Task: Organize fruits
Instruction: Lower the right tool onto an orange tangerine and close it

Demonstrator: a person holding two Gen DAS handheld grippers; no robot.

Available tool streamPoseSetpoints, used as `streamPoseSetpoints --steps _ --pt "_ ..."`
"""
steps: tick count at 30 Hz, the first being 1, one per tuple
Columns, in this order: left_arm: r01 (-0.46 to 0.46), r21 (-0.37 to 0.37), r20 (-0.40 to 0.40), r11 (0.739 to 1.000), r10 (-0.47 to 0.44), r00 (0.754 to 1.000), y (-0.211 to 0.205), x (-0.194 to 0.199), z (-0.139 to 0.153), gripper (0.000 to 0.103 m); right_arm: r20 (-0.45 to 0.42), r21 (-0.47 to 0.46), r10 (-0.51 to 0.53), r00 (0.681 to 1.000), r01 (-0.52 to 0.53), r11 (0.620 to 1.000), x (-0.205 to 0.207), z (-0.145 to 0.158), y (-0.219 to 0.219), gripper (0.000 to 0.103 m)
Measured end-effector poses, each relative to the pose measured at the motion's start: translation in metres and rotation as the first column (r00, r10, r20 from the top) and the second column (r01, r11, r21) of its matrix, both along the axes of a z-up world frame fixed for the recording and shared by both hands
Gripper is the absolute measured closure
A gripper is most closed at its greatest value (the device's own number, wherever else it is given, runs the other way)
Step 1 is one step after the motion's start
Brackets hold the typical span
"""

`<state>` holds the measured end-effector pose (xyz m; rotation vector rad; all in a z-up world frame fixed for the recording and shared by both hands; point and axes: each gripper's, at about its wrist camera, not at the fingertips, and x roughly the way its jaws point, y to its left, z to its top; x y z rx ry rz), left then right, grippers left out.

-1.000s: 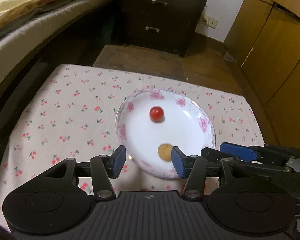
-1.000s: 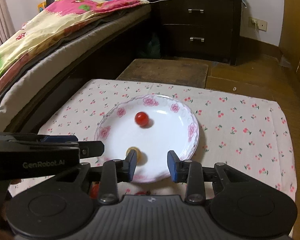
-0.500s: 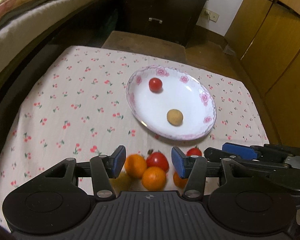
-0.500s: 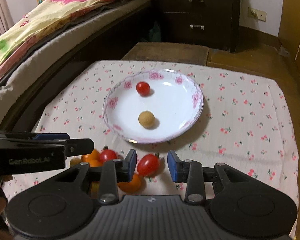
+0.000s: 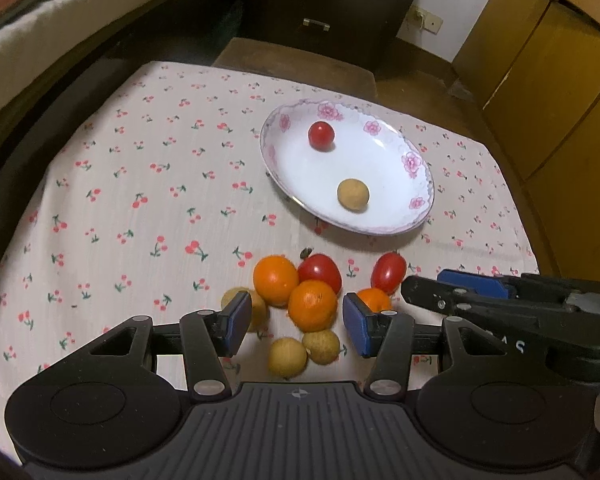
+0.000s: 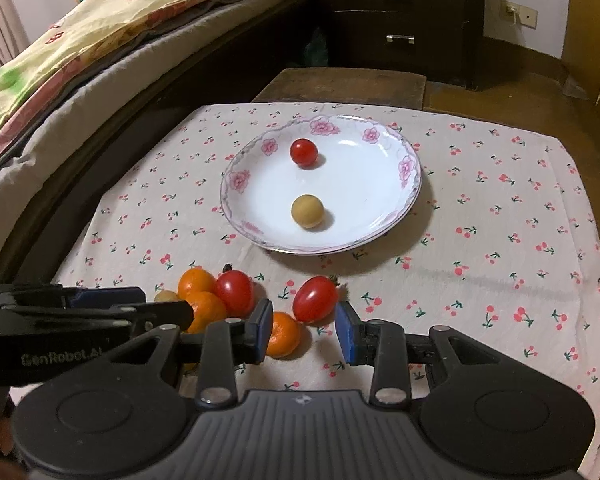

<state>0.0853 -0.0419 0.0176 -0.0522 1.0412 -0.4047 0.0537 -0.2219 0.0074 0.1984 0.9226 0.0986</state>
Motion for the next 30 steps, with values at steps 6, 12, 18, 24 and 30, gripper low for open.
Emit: streamPoseSetpoints --steps 6,12,18,24,30 --pt "-0.008 0.010 -0.013 1.000 0.008 1.000 0.008 -0.007 -0.003 0.044 -0.017 0.037 -0.001 1.000 0.001 0.999 0.000 -0.002 -0.002 0.068" --pt "-0.036 0.010 -0.026 0.999 0.037 0.999 0.020 -0.006 -0.005 0.044 -0.048 0.045 0.015 0.999 -0.013 0.999 0.003 -0.010 0.006 0.068" --pt "-0.032 0.006 -0.032 0.999 0.032 0.999 0.023 -0.005 -0.006 0.044 -0.064 0.075 0.032 0.997 -0.027 0.997 0.011 -0.015 0.015 0.068" --pt "-0.028 0.008 -0.040 1.000 0.029 0.999 0.023 -0.005 -0.010 0.043 -0.066 0.048 0.039 0.997 -0.036 0.998 0.018 -0.020 0.020 0.068" --pt "-0.014 0.014 -0.050 1.000 0.015 0.999 0.021 -0.007 -0.013 0.041 -0.071 0.034 0.019 0.997 -0.017 0.999 0.024 -0.025 0.016 0.067"
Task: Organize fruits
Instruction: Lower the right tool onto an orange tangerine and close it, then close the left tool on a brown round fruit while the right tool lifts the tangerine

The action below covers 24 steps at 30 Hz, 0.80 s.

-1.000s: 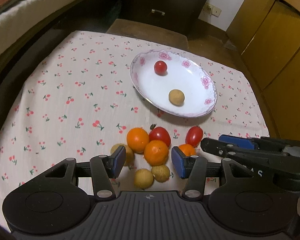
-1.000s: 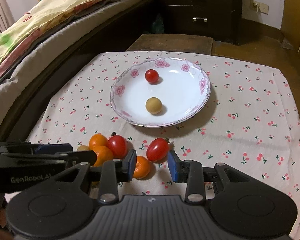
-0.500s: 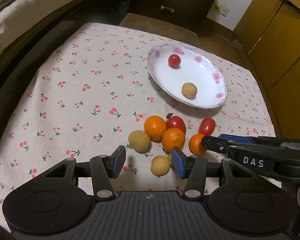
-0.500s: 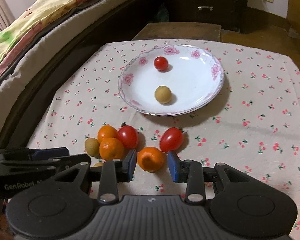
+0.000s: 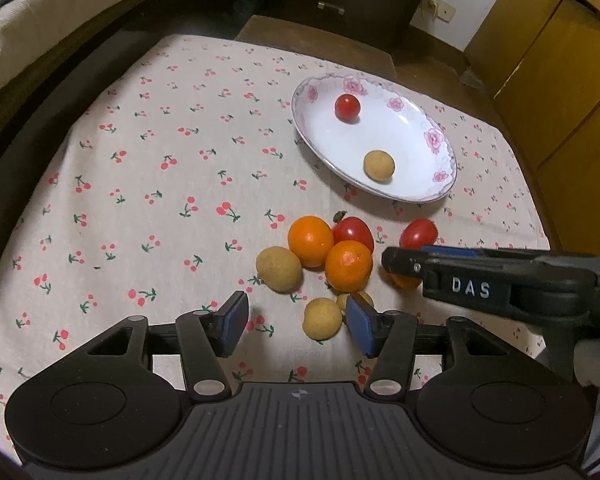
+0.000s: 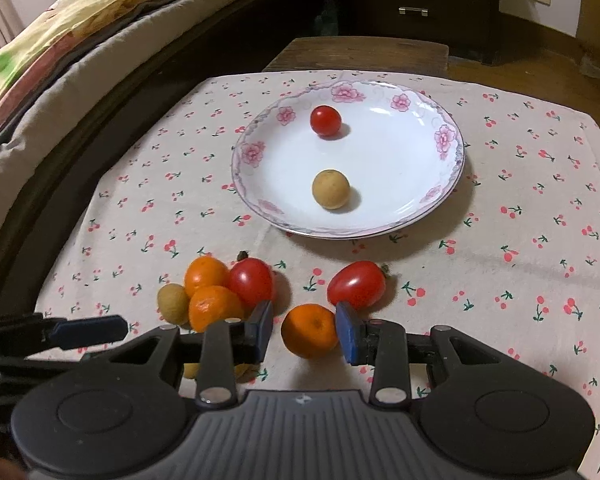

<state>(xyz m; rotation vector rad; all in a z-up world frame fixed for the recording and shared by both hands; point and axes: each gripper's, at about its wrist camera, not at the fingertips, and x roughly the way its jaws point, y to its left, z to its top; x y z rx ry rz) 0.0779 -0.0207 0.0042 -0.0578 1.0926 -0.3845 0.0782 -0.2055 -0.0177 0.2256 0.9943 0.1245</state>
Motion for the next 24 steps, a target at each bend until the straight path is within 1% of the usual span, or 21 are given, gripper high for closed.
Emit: streamPoseSetpoints --steps 3,6,9,13,16,18,21,24 --pt "0.015 0.007 -0.003 1.000 -0.015 1.000 -0.004 -0.002 -0.002 0.041 -0.009 -0.010 -0.004 1.000 0.003 1.000 0.003 -0.003 -0.001 0.067" --pt "0.033 0.016 -0.007 0.999 -0.033 0.999 -0.009 -0.004 -0.006 0.041 -0.030 0.000 -0.002 1.000 0.002 1.000 0.004 -0.010 -0.002 0.067" --pt "0.049 0.032 -0.004 0.998 -0.049 0.999 -0.015 -0.005 -0.010 0.043 -0.015 -0.022 0.008 1.000 -0.008 1.000 0.004 -0.009 0.001 0.067" --pt "0.054 0.066 0.004 0.996 -0.055 0.998 -0.020 -0.004 -0.016 0.047 -0.012 -0.029 0.018 1.000 -0.018 0.999 0.004 -0.010 0.003 0.067" --pt "0.055 0.085 0.007 0.995 -0.056 0.998 -0.022 -0.004 -0.020 0.047 -0.007 -0.046 0.032 0.999 -0.032 0.998 0.004 -0.009 0.005 0.068" --pt "0.055 0.078 0.004 0.995 -0.056 0.998 -0.022 -0.006 -0.019 0.052 -0.007 -0.047 0.035 0.999 -0.036 0.998 0.005 -0.010 0.004 0.068" --pt "0.074 0.092 0.020 0.993 -0.076 0.997 -0.025 -0.010 -0.017 0.058 -0.005 -0.054 0.037 0.999 -0.037 0.998 0.004 -0.009 0.005 0.068" --pt "0.086 0.078 0.009 0.993 -0.087 0.996 -0.026 -0.012 -0.018 0.067 -0.001 -0.072 0.051 0.999 -0.051 0.996 0.001 -0.008 0.007 0.069"
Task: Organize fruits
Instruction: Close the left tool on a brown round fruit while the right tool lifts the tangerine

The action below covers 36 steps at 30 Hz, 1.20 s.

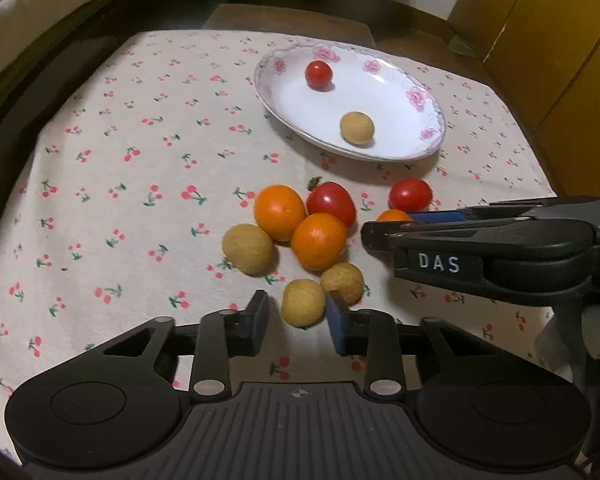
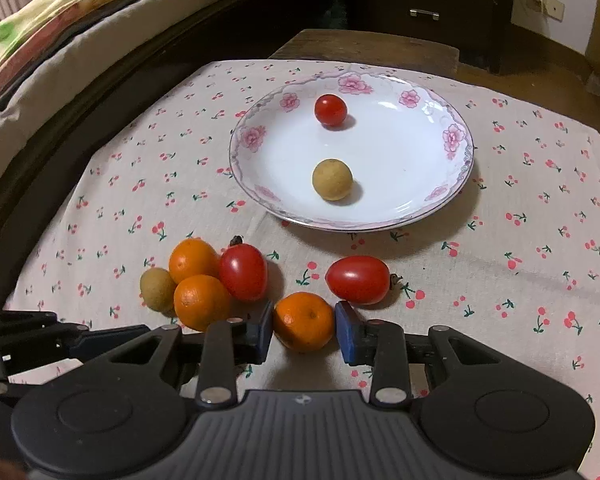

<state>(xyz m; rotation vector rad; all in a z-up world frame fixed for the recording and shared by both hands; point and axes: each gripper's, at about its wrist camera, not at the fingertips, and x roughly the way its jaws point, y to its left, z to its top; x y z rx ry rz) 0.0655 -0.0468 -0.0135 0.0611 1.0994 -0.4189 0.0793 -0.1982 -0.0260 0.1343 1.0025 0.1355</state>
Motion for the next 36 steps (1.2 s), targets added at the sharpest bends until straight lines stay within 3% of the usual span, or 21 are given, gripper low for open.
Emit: streamPoseSetpoints --steps 22,36 --pt "-0.018 -0.019 0.001 1.000 0.018 1.000 0.004 -0.014 0.002 0.070 0.019 -0.034 -0.016 1.000 0.017 0.999 -0.039 0.013 -0.019 0.069" --pt "-0.090 -0.067 -0.052 0.994 0.086 0.995 0.014 -0.002 -0.001 0.067 -0.003 -0.021 -0.026 1.000 0.026 0.999 -0.050 0.008 -0.029 0.069"
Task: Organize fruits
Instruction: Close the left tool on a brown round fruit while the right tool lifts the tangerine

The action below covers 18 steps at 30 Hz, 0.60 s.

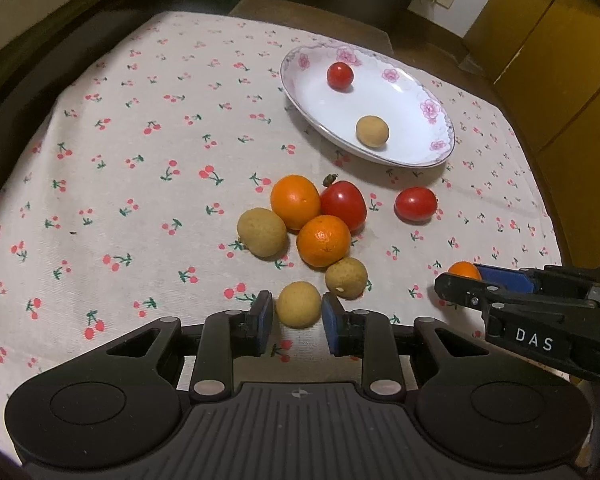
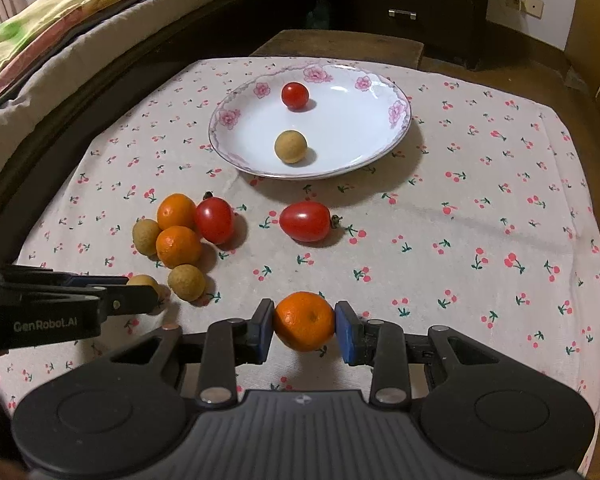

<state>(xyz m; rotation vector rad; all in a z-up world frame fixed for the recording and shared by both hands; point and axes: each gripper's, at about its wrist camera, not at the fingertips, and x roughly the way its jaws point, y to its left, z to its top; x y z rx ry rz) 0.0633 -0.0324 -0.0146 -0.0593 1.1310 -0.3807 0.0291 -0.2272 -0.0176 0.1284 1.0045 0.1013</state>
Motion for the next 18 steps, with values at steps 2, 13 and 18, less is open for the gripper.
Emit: streamPoseSetpoints --steps 2,13,18 --pt "0.000 0.005 -0.006 1.000 0.000 1.000 -0.0010 0.0008 -0.0015 0.063 -0.011 -0.002 0.005 1.000 -0.005 1.000 -0.0003 -0.0025 0.0009 0.069" --pt "-0.026 0.016 0.007 1.000 0.026 1.000 -0.0058 0.0074 -0.0033 0.049 -0.035 0.013 0.010 0.999 -0.009 1.000 0.0001 -0.0089 0.0004 0.069" --pt "-0.022 0.033 0.017 0.999 0.021 1.000 -0.0079 0.0067 -0.0029 0.052 -0.036 0.013 0.000 0.999 0.001 1.000 0.0018 -0.0102 -0.0001 0.069"
